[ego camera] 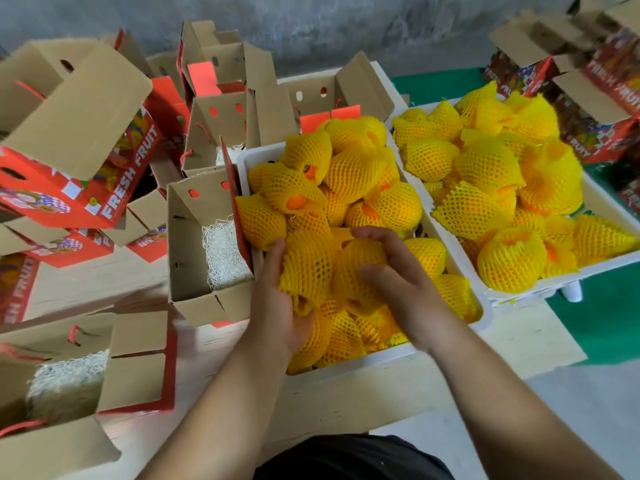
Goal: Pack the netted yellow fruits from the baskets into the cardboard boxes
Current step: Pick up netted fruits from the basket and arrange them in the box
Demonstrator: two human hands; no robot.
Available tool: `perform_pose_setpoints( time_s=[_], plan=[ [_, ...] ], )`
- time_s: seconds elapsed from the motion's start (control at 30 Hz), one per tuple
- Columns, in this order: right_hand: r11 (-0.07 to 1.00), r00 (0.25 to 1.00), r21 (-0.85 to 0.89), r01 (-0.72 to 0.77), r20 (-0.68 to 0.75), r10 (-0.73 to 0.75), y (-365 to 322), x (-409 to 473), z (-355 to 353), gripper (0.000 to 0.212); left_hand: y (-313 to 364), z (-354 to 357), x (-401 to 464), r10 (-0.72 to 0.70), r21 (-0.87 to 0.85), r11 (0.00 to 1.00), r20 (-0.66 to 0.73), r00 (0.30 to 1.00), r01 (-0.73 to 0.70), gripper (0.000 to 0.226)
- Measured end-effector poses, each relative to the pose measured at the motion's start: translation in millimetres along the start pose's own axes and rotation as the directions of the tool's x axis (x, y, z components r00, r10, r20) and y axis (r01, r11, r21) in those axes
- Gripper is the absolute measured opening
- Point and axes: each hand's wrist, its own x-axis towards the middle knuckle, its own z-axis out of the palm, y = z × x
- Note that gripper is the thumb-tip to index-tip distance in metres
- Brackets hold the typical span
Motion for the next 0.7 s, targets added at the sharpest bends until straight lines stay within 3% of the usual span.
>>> perform_pose_setpoints(
  time_s=[0.1,0.17,0.23,0.3,0.37,0.47,0.57,0.6,0.7],
  plan=[
    [0.937,0.991,0.348,-0.014,-0.12,0.059,18.3,3.4,22.5,0.065,3.8,-3.7,-6.6,0.046,0.055,0.997,0.007,0.999,-0.047,0.048],
    [0.923,0.972,0.385,-0.001,-0.215,0.091,22.1,5.1,23.8,0.084,7.7,-6.0,-9.1,0.017,0.082,0.996,0.09,0.996,-0.024,0.052],
    [0.962,0.959,0.268,0.047,-0.281,0.032,23.6,9.3,17.5,0.089,15.3,-8.1,-12.5,-0.068,0.169,0.985,0.125,0.99,0.046,0.05],
    [0.984,0.962,0.143,0.107,-0.265,-0.066,23.4,15.6,14.8,0.077,25.5,-11.2,-18.0,-0.182,0.275,0.951,0.14,0.973,0.138,0.033],
    [0.985,0.963,0.108,0.132,-0.248,-0.102,21.1,21.7,21.8,0.061,30.7,-19.7,-21.5,-0.236,0.29,0.94,0.18,0.955,0.178,0.03],
    [0.991,0.939,0.095,0.098,-0.338,-0.061,15.8,29.4,45.4,0.04,33.5,-32.8,-22.1,-0.167,0.232,0.966,0.231,0.958,0.112,0.042],
    [0.984,0.883,-0.146,-0.102,-0.47,0.022,8.7,39.5,73.8,0.057,39.8,-50.8,-21.6,-0.033,0.222,0.975,0.223,0.974,-0.018,0.053],
    [0.96,0.881,-0.217,-0.179,-0.47,0.058,7.3,39.4,81.1,0.062,42.8,-58.1,-22.9,-0.01,0.235,0.971,0.224,0.974,-0.044,0.054],
    [0.928,0.94,-0.247,-0.28,-0.269,0.211,2.1,30.2,101.8,0.043,54.3,-83.2,-30.6,0.019,0.257,0.964,0.202,0.979,-0.072,0.055]
  ],
)
